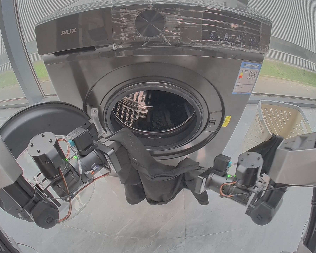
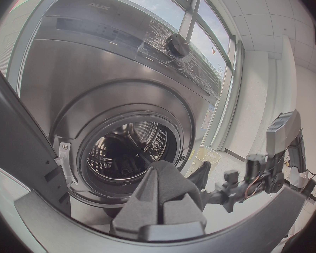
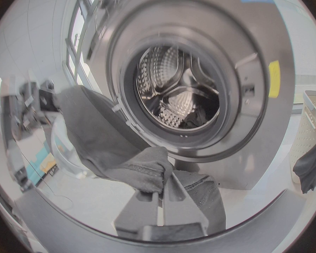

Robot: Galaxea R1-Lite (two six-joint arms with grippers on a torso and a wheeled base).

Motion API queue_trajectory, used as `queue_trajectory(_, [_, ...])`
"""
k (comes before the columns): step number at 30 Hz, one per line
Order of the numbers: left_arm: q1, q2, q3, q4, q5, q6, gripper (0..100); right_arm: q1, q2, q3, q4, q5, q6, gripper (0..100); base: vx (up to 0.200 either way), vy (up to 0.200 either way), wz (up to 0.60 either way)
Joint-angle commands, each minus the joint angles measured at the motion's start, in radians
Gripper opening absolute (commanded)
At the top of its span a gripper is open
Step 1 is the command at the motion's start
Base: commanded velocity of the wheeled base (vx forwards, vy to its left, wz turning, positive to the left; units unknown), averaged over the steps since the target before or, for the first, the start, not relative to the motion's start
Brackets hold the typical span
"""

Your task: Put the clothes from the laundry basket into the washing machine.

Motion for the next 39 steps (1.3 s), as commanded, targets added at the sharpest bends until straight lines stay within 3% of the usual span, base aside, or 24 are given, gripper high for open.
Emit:
queue_trajectory(1, [0.047,-0.035,0.009,-0.004,-0.009,-0.006,0,-0.013,-0.312,0.168,-0.005,0.049,0.103,0,0.0,0.0,0.0])
queue_trajectory(6, [0.102,-0.06,0.006,-0.002,-0.041,-0.026,0,-0.015,-0.407,0.221,-0.005,0.052,0.154,0,0.0,0.0,0.0])
queue_trajectory(10, [0.127,-0.057,0.022,-0.004,-0.046,-0.027,0,-0.045,-0.419,0.204,-0.005,0.048,0.129,0,0.0,0.0,0.0])
queue_trajectory(16, [0.127,-0.051,0.05,-0.002,-0.059,-0.018,0,-0.036,-0.413,0.155,-0.005,0.042,0.105,0,0.0,0.0,0.0])
queue_trajectory(19, [0.119,-0.051,0.052,-0.002,-0.059,-0.017,0,-0.025,-0.411,0.141,-0.005,0.008,0.082,0,0.0,0.0,0.0])
queue_trajectory(23, [0.106,-0.041,0.044,-0.002,-0.055,-0.015,0,-0.013,-0.415,0.13,-0.003,-0.029,0.079,0,0.0,0.0,0.0])
queue_trajectory(39, [0.081,0.008,0.007,-0.004,-0.062,-0.012,0,0.005,-0.41,0.127,-0.003,-0.08,0.079,0,0.0,0.0,0.0])
